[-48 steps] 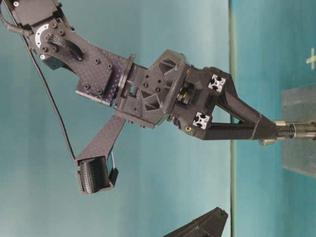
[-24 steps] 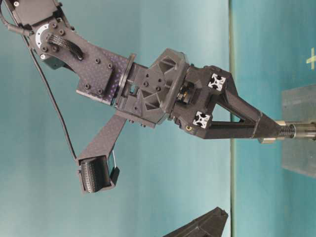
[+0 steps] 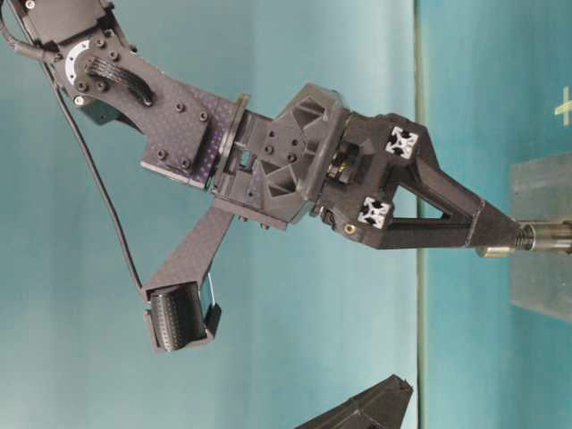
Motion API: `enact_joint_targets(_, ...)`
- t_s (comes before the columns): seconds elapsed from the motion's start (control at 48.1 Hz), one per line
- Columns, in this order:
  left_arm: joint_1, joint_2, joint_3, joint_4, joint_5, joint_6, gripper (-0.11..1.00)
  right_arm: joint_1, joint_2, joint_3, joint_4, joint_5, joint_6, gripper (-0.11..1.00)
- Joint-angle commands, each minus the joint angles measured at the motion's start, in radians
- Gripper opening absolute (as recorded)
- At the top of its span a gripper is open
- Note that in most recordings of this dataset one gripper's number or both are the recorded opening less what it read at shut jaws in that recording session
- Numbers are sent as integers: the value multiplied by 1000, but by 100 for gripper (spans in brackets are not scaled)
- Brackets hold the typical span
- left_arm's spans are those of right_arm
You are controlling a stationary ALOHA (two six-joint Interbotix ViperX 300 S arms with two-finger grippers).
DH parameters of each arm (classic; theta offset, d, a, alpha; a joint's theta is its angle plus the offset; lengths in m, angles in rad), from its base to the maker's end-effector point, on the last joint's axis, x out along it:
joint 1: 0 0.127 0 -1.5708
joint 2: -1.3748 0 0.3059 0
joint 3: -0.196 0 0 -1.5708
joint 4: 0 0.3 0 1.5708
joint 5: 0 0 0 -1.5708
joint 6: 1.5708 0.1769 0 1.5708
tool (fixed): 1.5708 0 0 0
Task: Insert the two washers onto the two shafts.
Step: 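Carry the washer over the lower shaft and lower it down, then open the right gripper to release the washer on the shaft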
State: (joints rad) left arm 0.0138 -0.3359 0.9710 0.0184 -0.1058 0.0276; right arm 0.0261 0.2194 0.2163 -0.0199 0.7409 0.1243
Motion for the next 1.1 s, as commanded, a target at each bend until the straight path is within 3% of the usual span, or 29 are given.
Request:
enact_joint_targets(0.0, -2, -6, -11, 3, -9, -2, 0, 8, -20, -15, 3, -3, -9, 33)
enact_joint_targets(0.333, -2, -11, -11, 3, -9, -2, 0, 3, -6, -25, 17, 5, -9, 34)
enact_joint_targets(0.374, -2, -11, -9, 3, -9, -2, 0, 3, -3, -26, 23, 6, -9, 40)
enact_joint_targets(0.52, -2, -9, -9, 3, -9, 0, 0, 2, 8, -28, 54, -11, -14, 83)
enact_joint_targets(0.562, -2, -11, -9, 3, -9, 0, 0, 2, 12, -29, 67, -21, -14, 87)
enact_joint_targets(0.749, -2, -12, -8, 3, -11, 0, 0, 26, 25, -32, 129, -38, -31, 74)
enact_joint_targets(1.082, -2, -17, -3, 3, -9, 2, 0, -40, 5, -37, 121, -35, -46, 72)
